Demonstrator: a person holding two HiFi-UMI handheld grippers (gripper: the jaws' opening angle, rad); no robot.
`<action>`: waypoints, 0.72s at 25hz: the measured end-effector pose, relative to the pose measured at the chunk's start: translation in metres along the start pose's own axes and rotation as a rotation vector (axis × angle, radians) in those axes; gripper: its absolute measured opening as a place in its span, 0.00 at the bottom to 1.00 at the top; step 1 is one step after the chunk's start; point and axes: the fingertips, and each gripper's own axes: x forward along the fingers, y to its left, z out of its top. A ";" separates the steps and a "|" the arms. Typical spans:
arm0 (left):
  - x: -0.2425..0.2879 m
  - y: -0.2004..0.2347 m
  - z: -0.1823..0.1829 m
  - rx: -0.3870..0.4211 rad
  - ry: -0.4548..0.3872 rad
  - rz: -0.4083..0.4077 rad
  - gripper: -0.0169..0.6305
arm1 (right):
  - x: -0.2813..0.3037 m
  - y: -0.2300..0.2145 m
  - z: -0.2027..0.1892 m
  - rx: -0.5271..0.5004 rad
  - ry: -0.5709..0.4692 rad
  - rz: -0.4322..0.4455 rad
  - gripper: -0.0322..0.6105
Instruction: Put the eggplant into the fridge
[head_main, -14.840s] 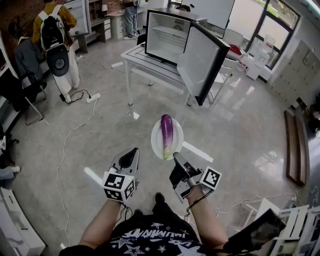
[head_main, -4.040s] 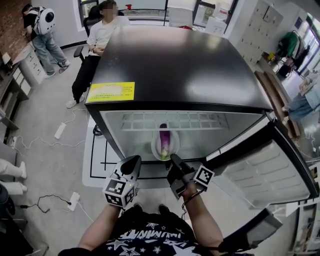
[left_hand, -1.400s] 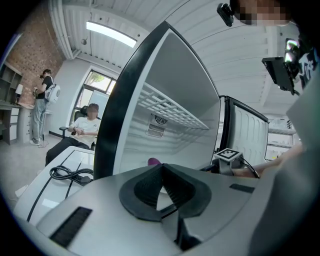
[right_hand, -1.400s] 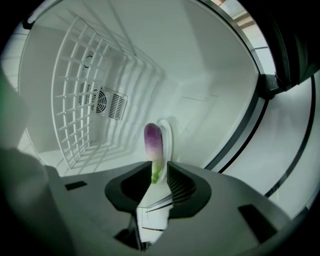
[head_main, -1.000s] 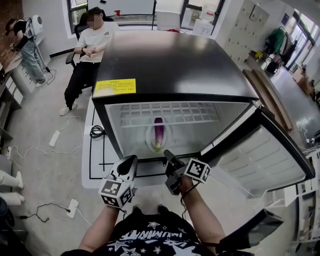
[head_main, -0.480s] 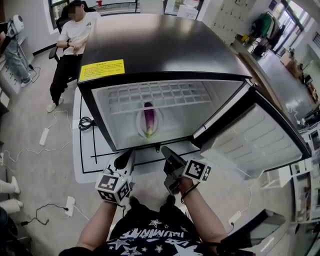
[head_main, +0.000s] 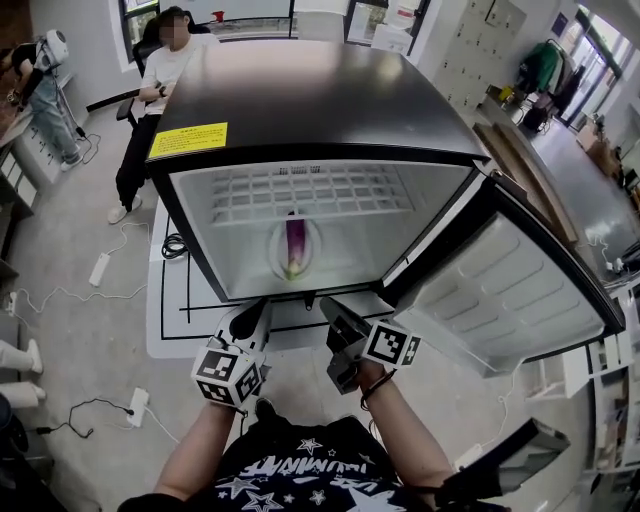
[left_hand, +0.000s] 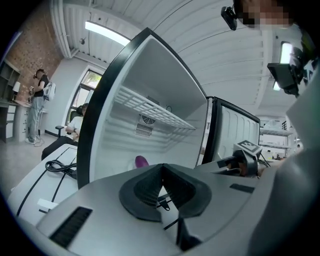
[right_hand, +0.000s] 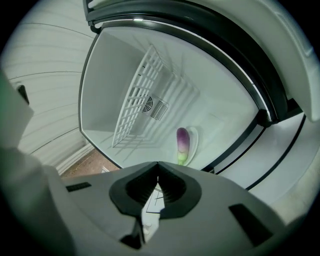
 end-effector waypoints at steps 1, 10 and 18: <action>0.000 -0.004 0.000 0.000 -0.003 0.007 0.04 | -0.002 -0.002 0.001 -0.003 0.010 0.005 0.06; -0.001 -0.068 0.002 -0.006 -0.040 0.150 0.04 | -0.049 -0.004 0.011 -0.056 0.146 0.095 0.06; -0.010 -0.130 -0.011 0.006 -0.077 0.281 0.04 | -0.104 -0.009 0.010 -0.075 0.247 0.198 0.06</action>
